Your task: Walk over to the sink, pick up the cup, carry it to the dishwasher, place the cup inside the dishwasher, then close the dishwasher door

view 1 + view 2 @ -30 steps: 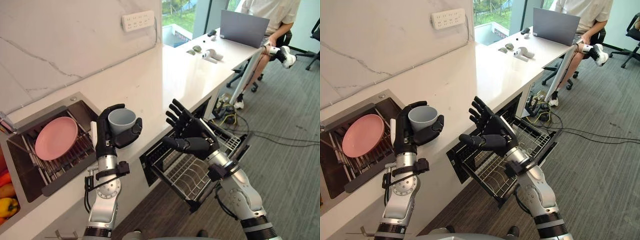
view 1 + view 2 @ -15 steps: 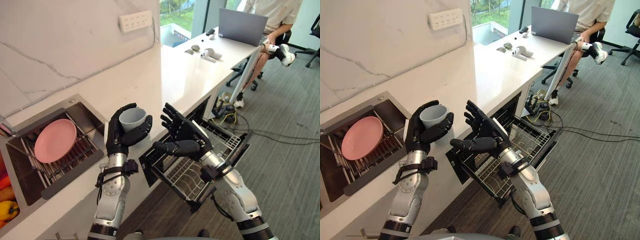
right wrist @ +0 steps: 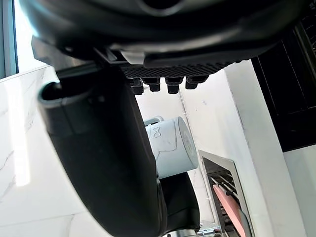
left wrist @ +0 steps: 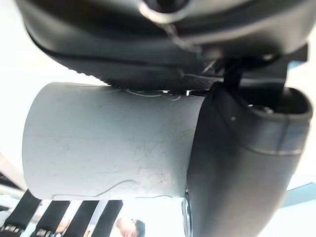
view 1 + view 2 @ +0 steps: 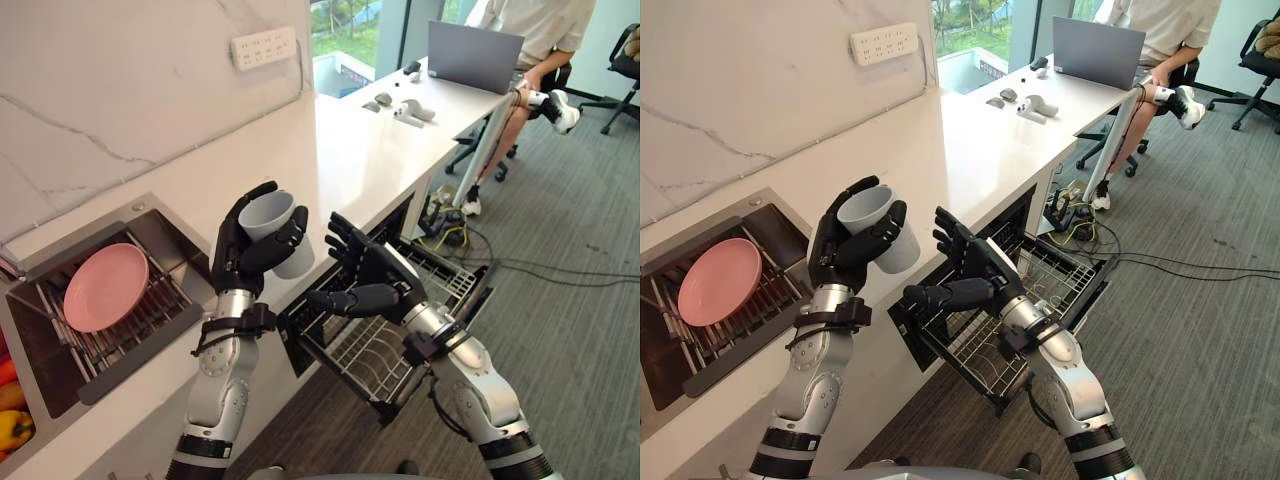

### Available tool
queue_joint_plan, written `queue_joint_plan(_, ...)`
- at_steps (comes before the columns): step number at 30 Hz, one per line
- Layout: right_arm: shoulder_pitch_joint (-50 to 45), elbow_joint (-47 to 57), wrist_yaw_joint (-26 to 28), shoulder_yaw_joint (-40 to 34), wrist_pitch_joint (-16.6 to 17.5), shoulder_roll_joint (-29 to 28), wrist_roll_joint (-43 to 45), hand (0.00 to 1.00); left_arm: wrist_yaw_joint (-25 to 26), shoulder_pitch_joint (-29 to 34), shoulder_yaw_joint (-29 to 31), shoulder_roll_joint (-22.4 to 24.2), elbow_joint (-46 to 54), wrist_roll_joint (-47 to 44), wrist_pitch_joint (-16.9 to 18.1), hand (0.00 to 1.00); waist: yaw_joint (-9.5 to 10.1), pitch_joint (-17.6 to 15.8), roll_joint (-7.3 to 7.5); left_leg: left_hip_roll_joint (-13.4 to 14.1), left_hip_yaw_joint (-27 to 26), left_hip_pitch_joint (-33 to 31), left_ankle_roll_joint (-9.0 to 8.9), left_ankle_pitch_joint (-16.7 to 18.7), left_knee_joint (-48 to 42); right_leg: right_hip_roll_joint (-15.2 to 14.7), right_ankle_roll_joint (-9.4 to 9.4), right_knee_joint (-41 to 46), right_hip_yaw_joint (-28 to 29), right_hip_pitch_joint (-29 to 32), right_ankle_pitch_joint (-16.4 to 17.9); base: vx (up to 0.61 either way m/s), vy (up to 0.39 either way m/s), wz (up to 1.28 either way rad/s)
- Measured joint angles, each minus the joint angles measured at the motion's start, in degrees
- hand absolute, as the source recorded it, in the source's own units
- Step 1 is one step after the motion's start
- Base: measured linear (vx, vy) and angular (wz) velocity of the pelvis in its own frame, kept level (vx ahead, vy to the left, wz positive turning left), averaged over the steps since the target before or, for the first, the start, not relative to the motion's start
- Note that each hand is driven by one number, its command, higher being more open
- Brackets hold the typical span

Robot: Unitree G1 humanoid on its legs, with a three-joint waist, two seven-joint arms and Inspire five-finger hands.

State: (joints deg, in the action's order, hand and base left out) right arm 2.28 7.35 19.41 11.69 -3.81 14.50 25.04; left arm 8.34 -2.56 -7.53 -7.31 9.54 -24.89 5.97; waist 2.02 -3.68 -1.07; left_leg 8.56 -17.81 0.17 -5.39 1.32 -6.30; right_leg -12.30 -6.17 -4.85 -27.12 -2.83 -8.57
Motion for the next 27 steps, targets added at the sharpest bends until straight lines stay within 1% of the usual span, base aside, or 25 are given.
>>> queue_joint_plan(3,0.69,0.47,-2.14,0.57,-0.78,-0.02,-1.24,1.00,-0.05,0.03,-1.47,-1.09,0.81,-0.65,-1.97,0.00,0.02,0.00,-0.01,0.00,0.08,-0.01,0.00,0.00,-0.01,0.00,0.10,0.00,-0.01,-0.02,0.06,0.00,0.000,0.00)
queue_joint_plan(5,1.97,0.55,-3.95,1.72,-1.37,-0.05,-2.73,1.00,-0.47,0.05,-1.98,-1.02,1.65,-0.97,-2.54,0.00,-0.01,0.00,-0.02,-0.01,0.10,-0.01,0.00,0.00,-0.03,0.00,0.09,0.00,-0.01,-0.03,0.05,0.00,0.000,0.00)
queue_joint_plan(8,4.46,0.93,-8.35,4.04,-2.66,-0.45,-4.34,1.00,-1.30,0.03,-2.52,-0.88,2.55,-1.31,-3.21,0.00,0.04,0.09,-0.27,-0.04,0.30,-0.05,-0.02,-0.03,-0.03,0.00,0.00,0.00,-0.18,-0.10,-0.01,0.00,0.002,0.02)
queue_joint_plan(10,6.06,1.06,-11.42,4.98,-3.56,-1.52,-5.04,1.00,-1.37,0.04,-3.70,-0.82,2.74,-2.77,-4.26,0.00,0.11,0.23,-0.67,-0.16,0.75,-0.05,0.00,-0.05,-0.02,-0.08,-0.07,0.00,-0.25,-0.39,0.02,0.00,0.015,0.10)
queue_joint_plan(12,6.64,1.40,-13.22,5.51,-4.44,-2.34,-5.68,1.00,-1.68,0.04,-4.30,-0.63,3.07,-3.44,-5.69,0.00,0.15,0.43,-0.99,-0.22,1.04,-0.04,0.01,-0.05,0.01,-0.12,-0.19,-0.01,-0.38,-0.58,0.11,-0.01,0.011,0.09)
queue_joint_plan(15,6.89,1.99,-14.86,6.84,-5.74,-2.91,-8.55,1.00,-2.02,0.04,-4.32,-0.57,3.58,-3.45,-6.95,0.00,0.08,0.53,-1.26,-0.25,1.51,0.00,0.04,-0.16,0.06,-0.12,-0.22,-0.01,-0.94,-0.99,0.21,-0.01,0.002,0.08)
queue_joint_plan(19,7.07,2.73,-16.87,7.48,-6.97,-2.97,-10.64,1.00,-2.03,0.04,-4.32,-0.68,3.70,-3.46,-7.68,0.00,0.12,0.53,-1.27,-0.33,2.08,-0.02,0.07,-0.56,0.38,-0.12,-0.14,-0.01,-1.42,-1.20,0.31,-0.02,0.001,0.08)
queue_joint_plan(20,7.19,3.02,-17.86,7.76,-7.23,-2.96,-11.86,0.00,-2.02,0.05,-4.34,-0.76,3.72,-3.46,-8.20,0.00,0.14,0.53,-1.27,-0.47,2.33,-0.02,0.12,-0.84,0.73,-0.19,-0.13,-0.02,-1.64,-1.21,0.32,-0.03,0.002,0.08)
queue_joint_plan(24,7.37,3.92,-19.32,8.05,-7.68,-2.96,-13.70,0.00,-2.00,0.05,-4.81,-0.93,3.78,-3.37,-8.63,0.00,0.19,0.53,-1.27,-0.64,2.72,-0.02,0.12,-1.26,1.29,-0.26,-0.01,-0.02,-1.98,-1.25,0.39,-0.02,0.005,0.06)
queue_joint_plan(27,8.24,4.08,-22.20,8.81,-8.53,-3.00,-15.67,0.00,-1.74,0.06,-5.26,-0.74,4.08,-3.31,-8.64,0.00,0.15,0.53,-1.27,-0.72,2.90,-0.03,0.12,-1.33,1.35,-0.31,-0.05,-0.02,-2.16,-1.33,0.36,-0.01,0.004,0.02)
